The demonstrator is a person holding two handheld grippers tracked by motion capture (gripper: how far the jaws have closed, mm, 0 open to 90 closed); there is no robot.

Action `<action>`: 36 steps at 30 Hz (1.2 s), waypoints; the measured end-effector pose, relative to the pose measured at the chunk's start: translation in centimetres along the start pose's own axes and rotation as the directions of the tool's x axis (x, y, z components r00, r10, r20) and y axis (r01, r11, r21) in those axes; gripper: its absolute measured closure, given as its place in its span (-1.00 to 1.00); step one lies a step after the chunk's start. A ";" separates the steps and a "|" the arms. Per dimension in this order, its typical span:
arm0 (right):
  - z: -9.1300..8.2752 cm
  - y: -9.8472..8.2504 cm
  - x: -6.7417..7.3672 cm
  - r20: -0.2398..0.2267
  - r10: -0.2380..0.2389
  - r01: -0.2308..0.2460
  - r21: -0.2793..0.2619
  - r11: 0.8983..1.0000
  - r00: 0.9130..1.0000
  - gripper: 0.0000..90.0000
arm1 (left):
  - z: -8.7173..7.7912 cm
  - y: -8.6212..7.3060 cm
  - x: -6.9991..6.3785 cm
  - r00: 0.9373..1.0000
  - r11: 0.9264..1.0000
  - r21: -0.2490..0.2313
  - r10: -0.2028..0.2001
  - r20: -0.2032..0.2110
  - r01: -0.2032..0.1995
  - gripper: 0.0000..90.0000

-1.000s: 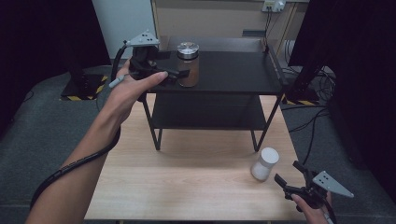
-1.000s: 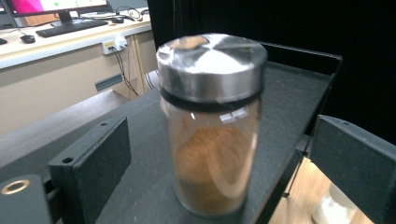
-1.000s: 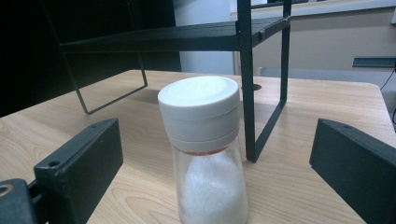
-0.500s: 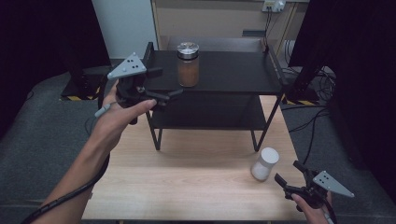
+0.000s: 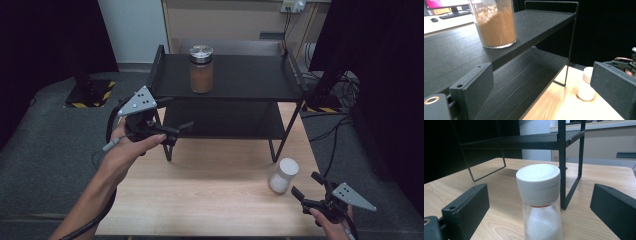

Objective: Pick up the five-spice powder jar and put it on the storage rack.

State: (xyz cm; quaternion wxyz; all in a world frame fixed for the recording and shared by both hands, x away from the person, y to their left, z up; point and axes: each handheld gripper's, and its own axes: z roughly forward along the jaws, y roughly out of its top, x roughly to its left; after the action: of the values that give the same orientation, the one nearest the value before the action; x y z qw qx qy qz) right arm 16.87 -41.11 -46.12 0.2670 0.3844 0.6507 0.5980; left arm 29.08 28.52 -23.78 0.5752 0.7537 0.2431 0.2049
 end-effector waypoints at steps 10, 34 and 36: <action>-0.1 -0.1 -0.1 0.005 0.002 -0.002 0.002 1.000 1.000 -0.94 | 0.3 -1.7 -0.3 1.000 1.000 0.022 0.016 -0.010 -0.016 -0.92; -0.1 0.0 0.0 0.004 -0.004 0.004 0.005 1.000 1.000 -0.95 | 0.6 -9.9 -1.4 0.998 0.998 0.064 -0.019 -0.061 0.023 -0.92; -0.1 0.1 0.0 0.004 -0.005 0.005 0.005 1.000 1.000 -0.95 | 0.6 -10.5 -1.5 0.997 0.997 0.074 -0.019 -0.071 0.024 -0.92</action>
State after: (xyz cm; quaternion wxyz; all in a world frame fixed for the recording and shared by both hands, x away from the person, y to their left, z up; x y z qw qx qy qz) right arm 16.77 -41.16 -46.03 0.2689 0.3847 0.6526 0.5948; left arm 26.91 29.44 -34.10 0.5401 0.7642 0.2787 0.2158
